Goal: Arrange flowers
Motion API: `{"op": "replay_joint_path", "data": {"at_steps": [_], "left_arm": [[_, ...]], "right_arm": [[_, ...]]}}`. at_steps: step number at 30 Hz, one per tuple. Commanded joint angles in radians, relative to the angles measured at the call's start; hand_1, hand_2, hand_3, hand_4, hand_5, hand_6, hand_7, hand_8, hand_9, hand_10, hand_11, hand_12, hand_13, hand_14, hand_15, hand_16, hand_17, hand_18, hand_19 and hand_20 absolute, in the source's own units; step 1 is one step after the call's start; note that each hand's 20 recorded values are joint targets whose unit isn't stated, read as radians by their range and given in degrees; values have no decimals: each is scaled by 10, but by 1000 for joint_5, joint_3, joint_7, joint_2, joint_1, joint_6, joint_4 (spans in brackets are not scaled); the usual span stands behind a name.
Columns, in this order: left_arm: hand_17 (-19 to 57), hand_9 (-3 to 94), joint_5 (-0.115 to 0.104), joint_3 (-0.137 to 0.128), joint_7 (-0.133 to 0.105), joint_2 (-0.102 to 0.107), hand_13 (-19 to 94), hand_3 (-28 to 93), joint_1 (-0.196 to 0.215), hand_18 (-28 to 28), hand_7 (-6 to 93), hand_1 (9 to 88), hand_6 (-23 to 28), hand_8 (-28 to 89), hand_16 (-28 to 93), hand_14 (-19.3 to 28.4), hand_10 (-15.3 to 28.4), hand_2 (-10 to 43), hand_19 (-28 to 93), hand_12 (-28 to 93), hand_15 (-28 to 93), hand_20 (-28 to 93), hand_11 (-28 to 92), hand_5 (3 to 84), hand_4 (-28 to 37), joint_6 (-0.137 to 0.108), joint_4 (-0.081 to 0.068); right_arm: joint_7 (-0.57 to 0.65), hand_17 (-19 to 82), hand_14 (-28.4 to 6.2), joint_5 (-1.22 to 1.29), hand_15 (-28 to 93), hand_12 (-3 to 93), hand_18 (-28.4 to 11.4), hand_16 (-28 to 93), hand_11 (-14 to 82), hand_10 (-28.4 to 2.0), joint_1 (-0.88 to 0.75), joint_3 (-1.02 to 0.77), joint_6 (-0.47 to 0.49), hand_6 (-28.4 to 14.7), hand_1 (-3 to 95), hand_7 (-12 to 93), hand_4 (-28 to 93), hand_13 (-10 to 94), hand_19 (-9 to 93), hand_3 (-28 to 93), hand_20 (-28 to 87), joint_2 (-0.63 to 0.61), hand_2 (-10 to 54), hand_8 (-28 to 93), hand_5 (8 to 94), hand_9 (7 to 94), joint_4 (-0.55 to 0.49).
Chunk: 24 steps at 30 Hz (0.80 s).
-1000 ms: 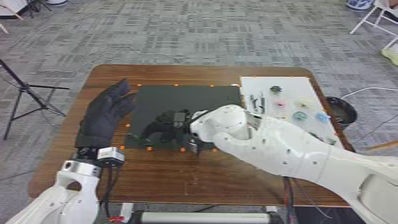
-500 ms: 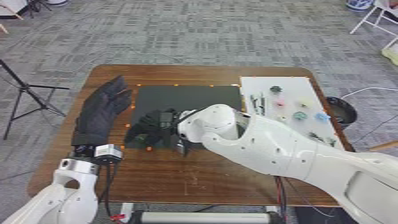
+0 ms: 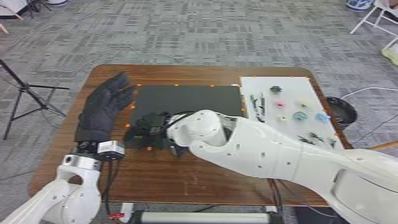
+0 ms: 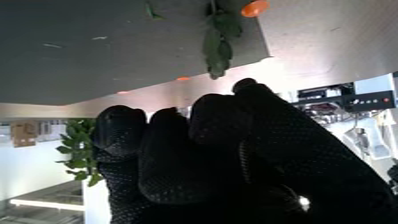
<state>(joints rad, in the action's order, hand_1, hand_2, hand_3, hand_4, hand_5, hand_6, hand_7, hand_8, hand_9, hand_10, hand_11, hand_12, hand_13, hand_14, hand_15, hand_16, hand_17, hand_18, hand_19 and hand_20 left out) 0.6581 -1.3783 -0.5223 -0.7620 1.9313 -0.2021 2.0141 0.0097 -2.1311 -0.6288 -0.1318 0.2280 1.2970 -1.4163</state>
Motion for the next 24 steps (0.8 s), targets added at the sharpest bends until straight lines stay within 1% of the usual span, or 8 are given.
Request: {"op": "replay_joint_path", "data": {"at_steps": [1, 5, 6, 9, 11, 17, 22, 24], "left_arm": [[-98, 245, -11, 18, -16, -4, 191, 682, -32, 194, 187, 247, 35, -81, 53, 134, 112, -37, 377, 189, 294, 137, 198, 321, -268, 2, -9], [-98, 246, -12, 31, -16, -8, 191, 683, -50, 195, 187, 246, 35, -81, 53, 134, 112, -37, 377, 189, 295, 137, 198, 322, -268, -1, -19], [-98, 246, -10, 36, -8, -13, 191, 682, -58, 195, 186, 247, 36, -81, 52, 134, 111, -36, 377, 189, 295, 137, 198, 322, -269, 1, -23], [-98, 247, -10, 34, -12, -15, 191, 683, -56, 195, 186, 247, 35, -81, 52, 134, 112, -36, 377, 189, 296, 137, 197, 322, -269, 0, -24], [-98, 247, -10, 19, -17, -12, 191, 685, -32, 194, 186, 246, 35, -81, 52, 134, 112, -37, 378, 189, 296, 137, 197, 322, -269, 4, -15], [-98, 246, -14, -4, -34, -5, 191, 686, 5, 194, 185, 245, 35, -81, 52, 134, 114, -38, 378, 188, 295, 138, 199, 321, -269, 0, 2], [-98, 246, -16, 0, -35, -3, 191, 687, 3, 194, 185, 244, 35, -81, 52, 134, 114, -39, 377, 187, 293, 138, 198, 322, -269, -9, 2], [-98, 246, -14, -4, -32, -7, 191, 687, 7, 194, 185, 244, 35, -81, 52, 135, 114, -39, 377, 187, 294, 138, 198, 322, -270, -9, 3]], "right_arm": [[64, 383, -108, -23, 907, 332, -240, 320, 715, -109, 22, 36, 7, 44, 268, 134, -91, 775, 931, 932, 487, 38, 250, -121, 341, 794, 8], [87, 387, -106, -31, 907, 330, -240, 322, 716, -111, 27, 49, 5, 44, 262, 140, -96, 778, 932, 932, 488, 40, 256, -124, 354, 797, 31], [92, 387, -106, -34, 907, 330, -240, 323, 716, -110, 24, 48, 3, 44, 261, 141, -96, 778, 932, 932, 488, 37, 257, -125, 355, 798, 37], [114, 390, -105, -31, 907, 329, -240, 323, 717, -110, 36, 63, -12, 42, 260, 143, -95, 780, 932, 932, 489, 33, 258, -126, 360, 799, 51], [136, 392, -106, -25, 907, 329, -241, 322, 717, -109, 44, 80, -20, 40, 260, 142, -94, 782, 932, 932, 491, 28, 257, -126, 365, 801, 47], [171, 395, -105, -7, 908, 330, -240, 323, 718, -109, 77, 117, -26, 40, 256, 144, -89, 784, 932, 932, 495, 14, 259, -126, 375, 806, 42], [177, 396, -104, -13, 908, 331, -240, 324, 717, -108, 90, 130, -20, 41, 256, 144, -87, 786, 932, 932, 496, 5, 259, -127, 379, 807, 56], [184, 397, -104, -17, 908, 331, -241, 324, 717, -109, 90, 130, -13, 41, 256, 144, -88, 787, 932, 932, 498, 4, 259, -127, 382, 808, 63]]}}
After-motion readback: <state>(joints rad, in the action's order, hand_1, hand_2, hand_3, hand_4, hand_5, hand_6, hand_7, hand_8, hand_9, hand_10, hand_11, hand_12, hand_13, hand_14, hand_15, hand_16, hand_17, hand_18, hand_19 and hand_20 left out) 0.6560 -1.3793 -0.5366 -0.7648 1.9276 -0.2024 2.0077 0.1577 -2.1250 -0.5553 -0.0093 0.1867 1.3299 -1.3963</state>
